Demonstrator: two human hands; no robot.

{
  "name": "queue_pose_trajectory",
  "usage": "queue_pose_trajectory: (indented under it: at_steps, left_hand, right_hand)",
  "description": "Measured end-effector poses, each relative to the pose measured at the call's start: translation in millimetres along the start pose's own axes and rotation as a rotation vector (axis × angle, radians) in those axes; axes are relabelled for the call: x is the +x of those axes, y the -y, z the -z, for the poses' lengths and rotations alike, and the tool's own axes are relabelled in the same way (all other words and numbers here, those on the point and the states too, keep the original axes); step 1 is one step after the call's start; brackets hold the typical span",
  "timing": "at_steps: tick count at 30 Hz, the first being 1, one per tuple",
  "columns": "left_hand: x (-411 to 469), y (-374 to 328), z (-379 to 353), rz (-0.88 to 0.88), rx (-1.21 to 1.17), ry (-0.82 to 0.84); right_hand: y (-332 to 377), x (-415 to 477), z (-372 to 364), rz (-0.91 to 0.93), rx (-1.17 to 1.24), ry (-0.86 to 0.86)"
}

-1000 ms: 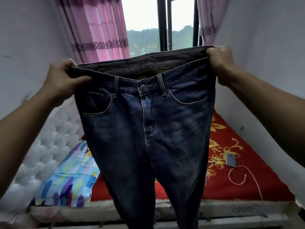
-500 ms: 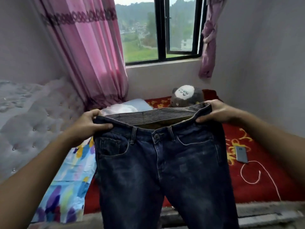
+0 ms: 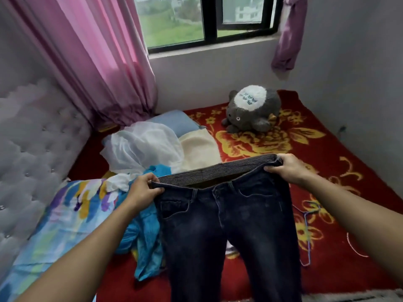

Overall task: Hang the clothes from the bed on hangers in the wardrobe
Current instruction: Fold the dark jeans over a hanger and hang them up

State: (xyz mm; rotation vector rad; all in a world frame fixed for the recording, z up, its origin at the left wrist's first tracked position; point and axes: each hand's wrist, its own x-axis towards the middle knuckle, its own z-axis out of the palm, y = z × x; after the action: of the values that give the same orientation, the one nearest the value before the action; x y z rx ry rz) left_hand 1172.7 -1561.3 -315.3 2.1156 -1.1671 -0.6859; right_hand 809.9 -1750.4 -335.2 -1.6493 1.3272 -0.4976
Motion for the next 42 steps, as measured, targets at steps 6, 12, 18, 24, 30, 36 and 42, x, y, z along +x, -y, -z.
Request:
queue_pose_trajectory:
  at_steps: [6,12,18,24,30,36,42]
  left_hand:
    - [138,16,-67,0.092,0.097,-0.133]
    - [246,85,-162,0.221,0.196,-0.182]
    - [279,137,-260,0.082,0.355,-0.151]
    - [273,93,-390,-0.359,0.45,0.24]
    - [289,49,-499,-0.923,0.97,0.643]
    - [287,61,-515,-0.984,1.124,0.607]
    - [293,64,-410,-1.122,0.998,0.41]
  right_hand:
    - [-53,142,-39,-0.109,-0.011,-0.096]
    - [-127,256,-108,-0.195,-0.06,-0.103]
    - [-240,280,-163,-0.415,-0.108,-0.158]
    - [-344,181,-187,-0.609,-0.244,-0.119]
    - [-383,121,-181,-0.715,-0.303,-0.039]
    - [-392,79,-192,-0.519,0.008,0.037]
    - [-333,43,-209,-0.391,-0.391,0.262]
